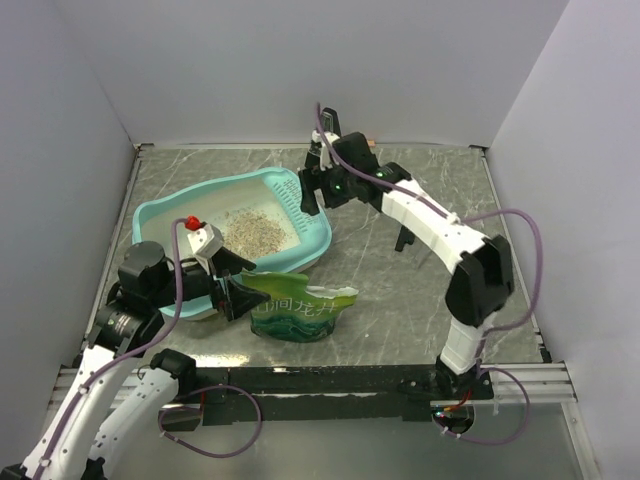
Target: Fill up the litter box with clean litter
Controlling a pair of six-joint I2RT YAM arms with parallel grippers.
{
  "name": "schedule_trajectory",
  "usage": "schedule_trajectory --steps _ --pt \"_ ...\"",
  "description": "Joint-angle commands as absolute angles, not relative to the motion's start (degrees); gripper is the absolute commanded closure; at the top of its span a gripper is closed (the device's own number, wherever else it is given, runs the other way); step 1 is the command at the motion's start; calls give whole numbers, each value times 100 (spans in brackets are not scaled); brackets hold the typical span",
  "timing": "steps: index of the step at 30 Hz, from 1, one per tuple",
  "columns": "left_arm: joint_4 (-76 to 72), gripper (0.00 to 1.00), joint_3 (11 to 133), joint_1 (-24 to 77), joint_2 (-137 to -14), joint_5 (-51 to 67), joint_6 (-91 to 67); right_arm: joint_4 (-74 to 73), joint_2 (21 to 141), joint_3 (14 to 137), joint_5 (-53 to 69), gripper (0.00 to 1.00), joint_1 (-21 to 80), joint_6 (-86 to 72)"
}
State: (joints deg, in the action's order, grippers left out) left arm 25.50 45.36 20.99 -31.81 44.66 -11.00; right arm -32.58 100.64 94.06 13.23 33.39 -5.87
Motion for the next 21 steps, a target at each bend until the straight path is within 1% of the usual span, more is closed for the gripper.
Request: schedule_trajectory --steps 1,4,5,6,9,11,16,21 --pt "2030 7 4439 2153 -3191 5036 -993 -3584 10843 10307 1467 9 3322 -265" --pt "2030 13 4421 2215 -3147 4966 -976 -3805 11309 10791 1765 14 3349 -124" --pt "2030 15 4412 2232 -3138 4940 -976 -3806 11381 10863 1880 18 3349 -88" --pt "2022 19 4412 2250 -3138 4939 -967 -3771 11434 10898 2020 19 3392 -62" --pt "2021 24 4403 2276 -3164 4974 -941 -3656 11575 10968 2355 27 3532 149" --pt "2030 24 4395 2294 -3182 5001 -932 -3822 11812 11231 2530 32 3629 272" --pt "2048 23 4395 2311 -3129 4966 -914 -3903 12260 11663 2478 33 3814 168" --pt "2039 21 4377 2338 -3085 4904 -914 -3841 12427 11751 2531 43 3964 132"
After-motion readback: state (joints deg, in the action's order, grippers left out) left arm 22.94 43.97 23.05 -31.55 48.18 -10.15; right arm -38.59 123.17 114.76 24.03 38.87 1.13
